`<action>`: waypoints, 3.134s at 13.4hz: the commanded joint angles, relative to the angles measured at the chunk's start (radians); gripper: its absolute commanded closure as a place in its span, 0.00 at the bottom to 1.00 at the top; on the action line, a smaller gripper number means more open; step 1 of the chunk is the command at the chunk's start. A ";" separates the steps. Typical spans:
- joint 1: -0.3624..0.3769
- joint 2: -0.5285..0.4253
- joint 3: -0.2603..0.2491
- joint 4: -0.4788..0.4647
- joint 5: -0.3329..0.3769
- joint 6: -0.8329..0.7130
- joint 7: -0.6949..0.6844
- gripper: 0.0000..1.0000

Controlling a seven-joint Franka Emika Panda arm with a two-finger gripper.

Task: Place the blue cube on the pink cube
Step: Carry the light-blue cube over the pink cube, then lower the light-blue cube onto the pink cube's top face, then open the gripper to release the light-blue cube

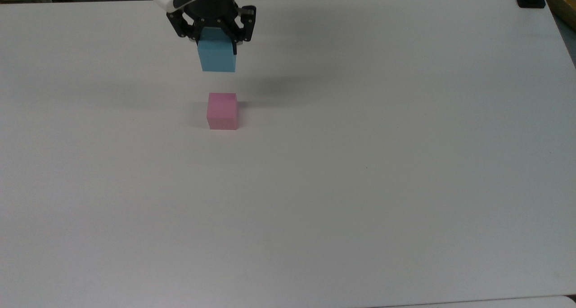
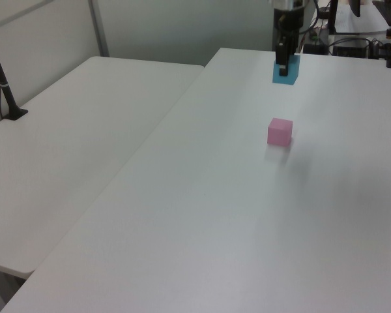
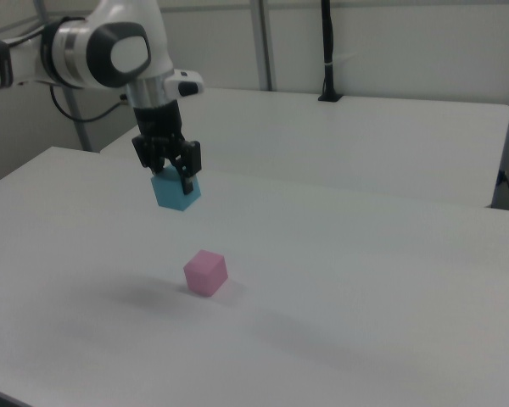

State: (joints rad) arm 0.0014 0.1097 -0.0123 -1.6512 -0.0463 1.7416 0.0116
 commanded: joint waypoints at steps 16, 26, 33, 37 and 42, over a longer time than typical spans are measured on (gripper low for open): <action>-0.037 0.062 -0.002 -0.271 -0.034 0.352 -0.015 0.73; -0.029 0.070 0.000 -0.306 -0.026 0.427 0.100 0.61; -0.027 0.062 0.000 -0.315 -0.026 0.417 0.103 0.00; -0.028 0.019 0.002 -0.291 -0.024 0.345 0.097 0.00; -0.020 -0.025 0.009 -0.196 -0.024 0.187 0.090 0.00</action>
State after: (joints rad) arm -0.0345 0.1256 -0.0045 -1.8966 -0.0736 2.0273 0.0937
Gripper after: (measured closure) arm 0.000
